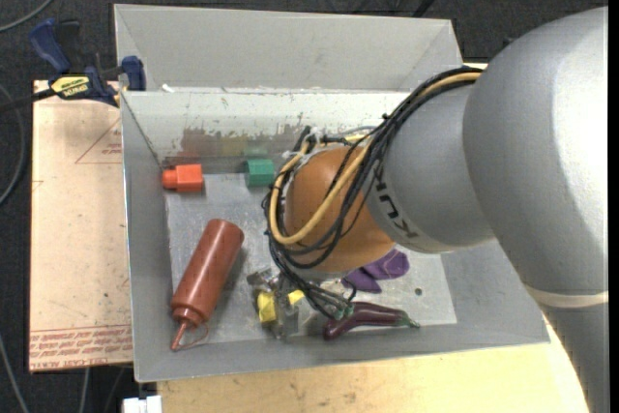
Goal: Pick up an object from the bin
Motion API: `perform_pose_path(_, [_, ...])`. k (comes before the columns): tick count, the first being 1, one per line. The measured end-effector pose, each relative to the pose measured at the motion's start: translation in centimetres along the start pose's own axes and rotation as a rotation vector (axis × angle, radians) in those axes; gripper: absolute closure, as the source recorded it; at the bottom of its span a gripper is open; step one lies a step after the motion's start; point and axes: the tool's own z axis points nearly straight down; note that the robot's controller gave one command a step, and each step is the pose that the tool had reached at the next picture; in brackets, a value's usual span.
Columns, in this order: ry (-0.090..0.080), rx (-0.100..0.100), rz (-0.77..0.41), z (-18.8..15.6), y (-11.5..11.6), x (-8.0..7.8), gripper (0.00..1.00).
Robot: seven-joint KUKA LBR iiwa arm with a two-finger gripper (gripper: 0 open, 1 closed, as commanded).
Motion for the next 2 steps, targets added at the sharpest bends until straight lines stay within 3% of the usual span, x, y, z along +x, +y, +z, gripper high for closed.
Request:
perform_pose_path(1, [0.008,-0.002,0.001,-2.0,0.1,0.3,1.0])
perform_pose_path(2, [0.001,-0.001,0.001,-4.0,0.1,0.1,1.0])
